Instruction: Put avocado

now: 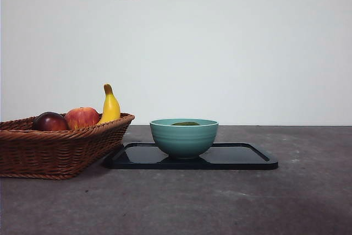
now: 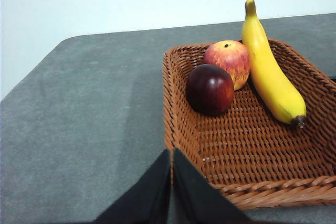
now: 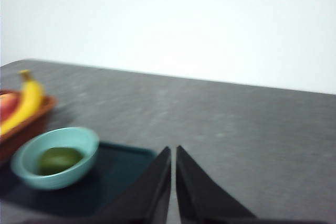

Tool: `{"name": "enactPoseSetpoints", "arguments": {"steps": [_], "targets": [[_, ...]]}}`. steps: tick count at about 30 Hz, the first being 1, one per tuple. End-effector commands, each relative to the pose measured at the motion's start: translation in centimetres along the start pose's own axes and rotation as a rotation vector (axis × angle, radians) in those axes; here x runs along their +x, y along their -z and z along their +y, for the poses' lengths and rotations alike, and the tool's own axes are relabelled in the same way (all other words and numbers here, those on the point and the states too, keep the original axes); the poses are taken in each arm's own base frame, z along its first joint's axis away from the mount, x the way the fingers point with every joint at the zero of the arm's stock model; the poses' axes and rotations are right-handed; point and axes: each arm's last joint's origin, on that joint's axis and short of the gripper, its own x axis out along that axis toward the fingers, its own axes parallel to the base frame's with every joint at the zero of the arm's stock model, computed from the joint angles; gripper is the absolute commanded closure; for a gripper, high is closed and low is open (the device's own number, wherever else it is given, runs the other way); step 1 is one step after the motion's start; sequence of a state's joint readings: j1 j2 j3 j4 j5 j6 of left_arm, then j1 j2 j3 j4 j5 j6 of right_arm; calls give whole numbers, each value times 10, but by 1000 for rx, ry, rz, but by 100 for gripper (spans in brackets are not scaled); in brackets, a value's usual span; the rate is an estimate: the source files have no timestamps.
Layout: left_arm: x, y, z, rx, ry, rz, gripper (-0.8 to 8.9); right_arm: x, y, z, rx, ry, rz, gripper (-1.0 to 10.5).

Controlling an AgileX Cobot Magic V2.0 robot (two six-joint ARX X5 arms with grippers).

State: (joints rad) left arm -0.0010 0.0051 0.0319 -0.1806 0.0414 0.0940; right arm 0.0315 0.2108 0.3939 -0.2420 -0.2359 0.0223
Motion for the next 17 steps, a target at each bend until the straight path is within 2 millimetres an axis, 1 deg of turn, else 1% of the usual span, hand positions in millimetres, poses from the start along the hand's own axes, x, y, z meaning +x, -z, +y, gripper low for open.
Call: {"name": "enactPoseSetpoints", "arguments": {"steps": [1,8,11,17], "targets": [[2,7,0,-3,0,26,807,1,18,-3,-13,32,-43,940],[2,7,0,-3,0,26,807,7,61,-9,-1,116,-58,940],[2,7,0,-3,0,26,807,9,75,-11,18,141,-47,940],[2,7,0,-3,0,26,807,13,95,-12,60,144,-13,940]]}}
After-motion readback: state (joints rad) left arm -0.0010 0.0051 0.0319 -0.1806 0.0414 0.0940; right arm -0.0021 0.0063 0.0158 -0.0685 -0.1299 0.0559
